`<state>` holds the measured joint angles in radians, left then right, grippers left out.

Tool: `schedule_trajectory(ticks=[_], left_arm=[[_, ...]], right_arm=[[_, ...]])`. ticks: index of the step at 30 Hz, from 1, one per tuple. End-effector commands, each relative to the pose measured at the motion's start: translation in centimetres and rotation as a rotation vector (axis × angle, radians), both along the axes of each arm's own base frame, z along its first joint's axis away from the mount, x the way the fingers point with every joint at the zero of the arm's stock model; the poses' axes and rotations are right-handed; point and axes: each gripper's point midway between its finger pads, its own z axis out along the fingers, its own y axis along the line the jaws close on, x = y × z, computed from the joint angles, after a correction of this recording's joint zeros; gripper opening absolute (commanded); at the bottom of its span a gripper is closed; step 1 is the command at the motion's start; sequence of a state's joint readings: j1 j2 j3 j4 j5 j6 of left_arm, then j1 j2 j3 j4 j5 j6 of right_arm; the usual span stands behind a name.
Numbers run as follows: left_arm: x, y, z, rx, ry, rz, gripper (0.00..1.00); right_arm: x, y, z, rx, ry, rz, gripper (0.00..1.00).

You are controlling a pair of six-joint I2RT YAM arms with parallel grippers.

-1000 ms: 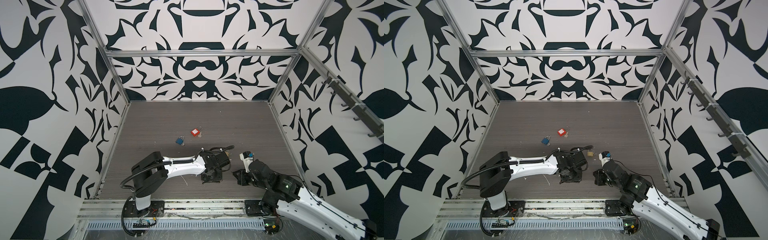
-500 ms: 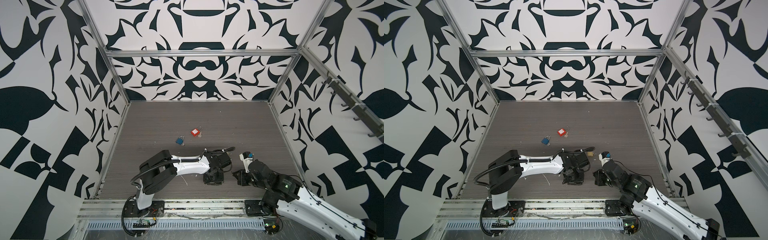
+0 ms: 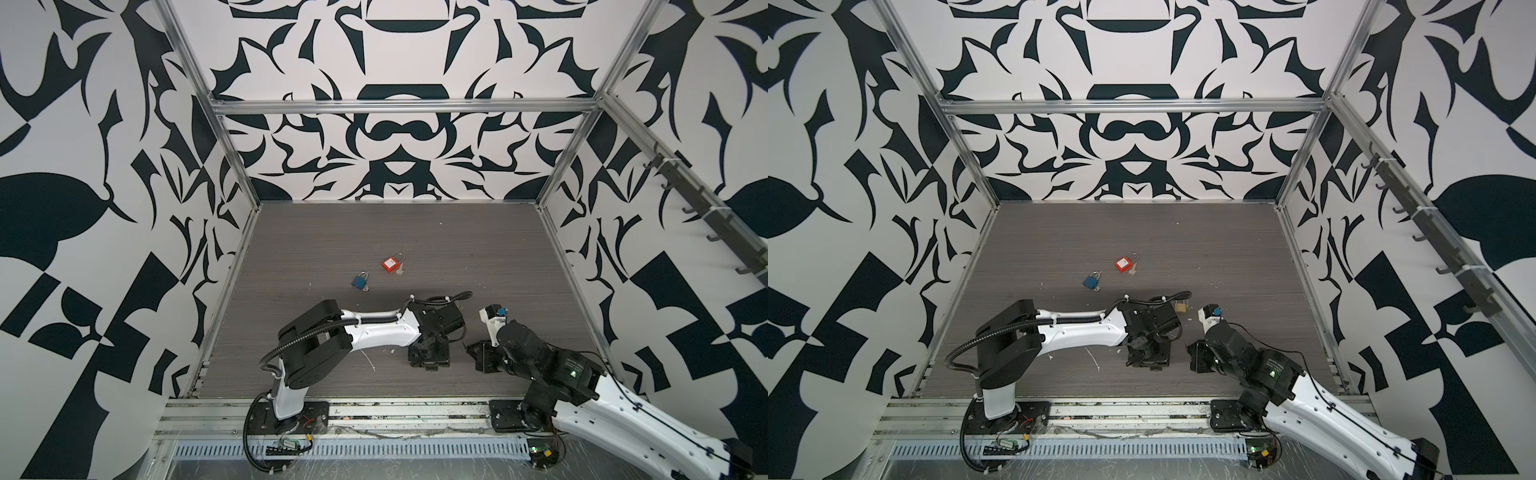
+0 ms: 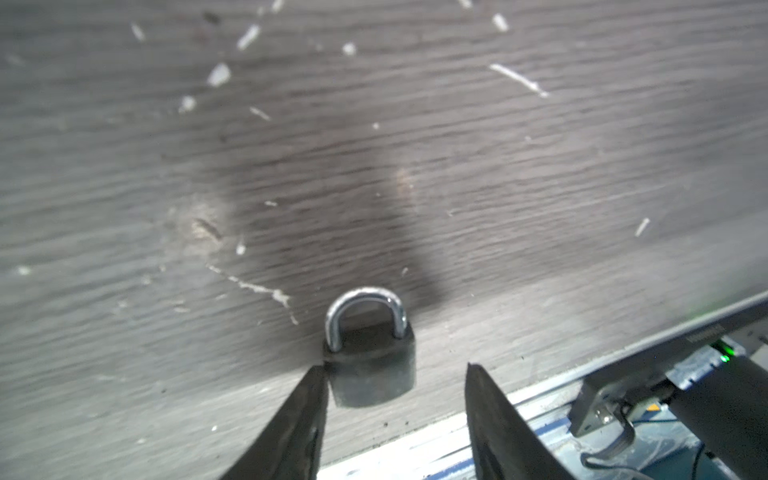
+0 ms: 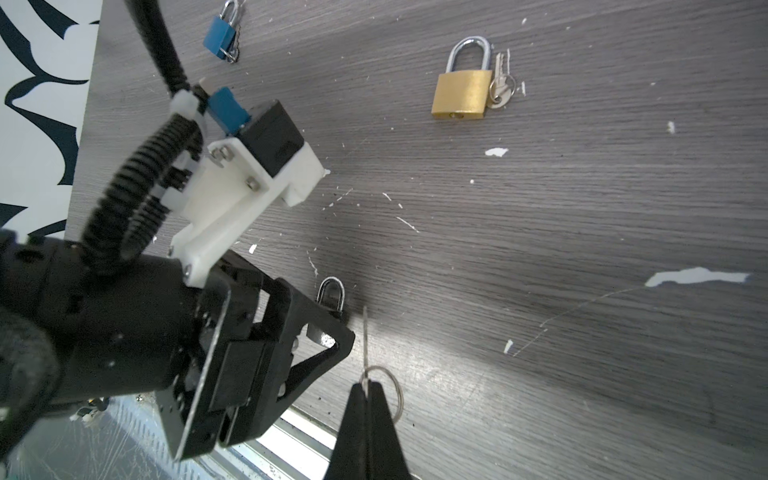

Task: Lock with the key

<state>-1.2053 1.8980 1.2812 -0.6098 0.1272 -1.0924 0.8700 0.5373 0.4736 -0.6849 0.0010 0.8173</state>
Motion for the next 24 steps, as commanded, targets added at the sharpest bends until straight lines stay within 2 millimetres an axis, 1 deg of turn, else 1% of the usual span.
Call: schedule_trajectory(ticks=[1,3,5,7,10,11,12,14,15,17,18,20,22,24], left_arm=[[1.0,0.5,3.2,-0.040,-0.060,0.016,0.58],[2.0,1.6,4.4,-0.045,-0.104,0.043,0.59],[3.4,3.5,5.7,-0.030,-0.170,0.083,0.60],[5.6,6.1,7.5,-0.007,-0.292,0.132,0.62],[8.5,9.5,11.1,0.013,-0.523,0.161,0.76],[9.2,10.4,12.5,0.011,-0.593,0.160,0.79],[9.9,11.3,13.8,0.011,-0.665,0.155,0.83],[10.9,12.8,16.1,0.000,-0.774,0.147,0.84],[11.2,13.6,17.4,-0.025,-0.817,0.151,0.90],[11.7,14.9,18.5,-0.053,-0.860,0.160,0.93],[11.9,15.6,18.9,-0.071,-0.871,0.171,0.96],[12.1,16.8,19.3,-0.107,-0.882,0.197,0.97],[12.1,17.8,19.3,-0.138,-0.894,0.227,0.97],[12.0,18.3,19.2,-0.158,-0.906,0.245,0.97]], right_arm=[[0.2,0.2,0.1,-0.003,0.000,0.002,0.00],[0.1,0.3,0.0,-0.002,0.010,0.009,0.00],[-0.1,0.6,0.0,0.004,0.020,0.020,0.00],[-0.3,1.1,-0.2,0.020,0.032,0.040,0.00],[-0.7,1.8,-0.8,0.035,0.062,0.069,0.00],[-0.8,2.1,-1.1,0.040,0.077,0.079,0.00],[-1.0,2.4,-1.5,0.041,0.097,0.092,0.00],[-1.3,3.0,-2.2,0.048,0.133,0.109,0.00],[-1.3,3.3,-2.6,0.050,0.146,0.118,0.00],[-1.2,3.8,-3.2,0.045,0.162,0.124,0.00],[-1.0,3.9,-3.5,0.040,0.167,0.124,0.00],[-0.7,4.3,-3.9,0.033,0.170,0.125,0.00],[-0.4,4.5,-4.5,0.019,0.177,0.121,0.00],[-0.1,4.6,-4.9,0.002,0.180,0.117,0.00]])
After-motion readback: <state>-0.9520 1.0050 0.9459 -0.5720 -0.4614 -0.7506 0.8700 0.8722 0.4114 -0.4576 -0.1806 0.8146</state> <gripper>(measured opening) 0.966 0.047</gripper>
